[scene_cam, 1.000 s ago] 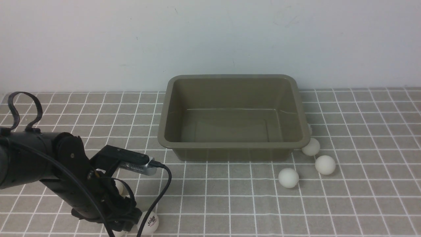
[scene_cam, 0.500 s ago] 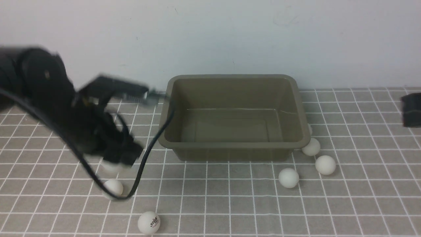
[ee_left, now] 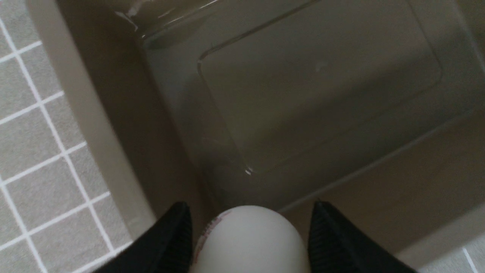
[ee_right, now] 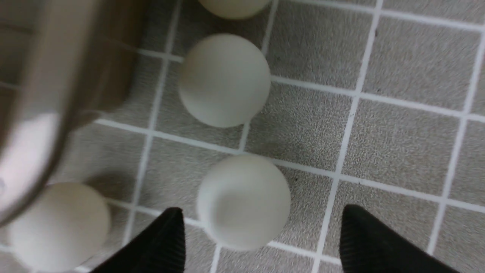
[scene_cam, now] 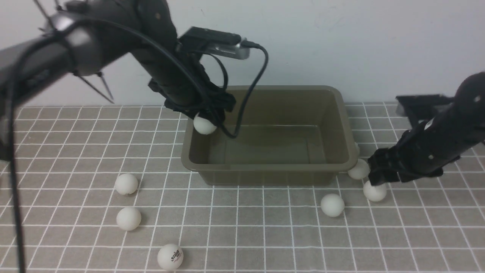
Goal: Put the table tennis balls into the box on the grey coffee tablecloth.
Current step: 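Drop the ball into the bin, then reach for and grasp a ping pong ball on the table, then release the ping pong ball into the bin and lift the gripper away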
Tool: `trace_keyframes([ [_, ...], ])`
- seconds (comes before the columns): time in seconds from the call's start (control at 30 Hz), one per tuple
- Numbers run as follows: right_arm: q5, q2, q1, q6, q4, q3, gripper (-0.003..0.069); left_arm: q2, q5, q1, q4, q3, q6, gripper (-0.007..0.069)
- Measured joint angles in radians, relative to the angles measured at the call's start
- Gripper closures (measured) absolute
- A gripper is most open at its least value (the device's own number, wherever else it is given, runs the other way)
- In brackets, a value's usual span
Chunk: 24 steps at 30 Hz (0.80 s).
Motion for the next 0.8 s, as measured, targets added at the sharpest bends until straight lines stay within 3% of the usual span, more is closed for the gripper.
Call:
trace_keyframes([
  [0.07,-0.01,0.025,0.001,0.0,0.0,0.0,0.014,0.023,0.004,-0.001,0.0,-0.024,-0.002,0.0135],
  [0.1,-0.027,0.057,0.003,0.0,0.004,0.0,0.0134,0.039,0.01,-0.003,0.0,-0.053,-0.012,0.0066],
  [0.2,-0.047,0.078,0.004,0.0,0.008,0.0,0.0158,0.043,0.047,-0.003,0.001,-0.088,-0.041,0.004],
  [0.3,-0.039,0.082,0.006,0.0,0.013,-0.001,0.0314,0.011,0.16,-0.005,0.051,-0.141,-0.089,0.0218],
  [0.33,-0.021,0.07,0.004,0.001,0.007,-0.001,0.0299,-0.027,0.208,-0.006,0.093,-0.147,-0.104,0.0398],
  [0.4,0.016,0.036,-0.005,0.019,0.005,-0.001,0.0296,-0.074,0.233,-0.006,0.138,-0.14,-0.122,0.0529],
  [0.57,0.057,-0.146,-0.024,0.042,0.041,-0.004,0.0296,-0.236,0.235,-0.019,0.142,0.029,-0.141,0.0623],
  [0.8,0.045,-0.214,0.094,-0.05,0.161,-0.18,0.0296,-0.345,0.205,-0.136,0.093,0.481,-0.15,0.0629],
])
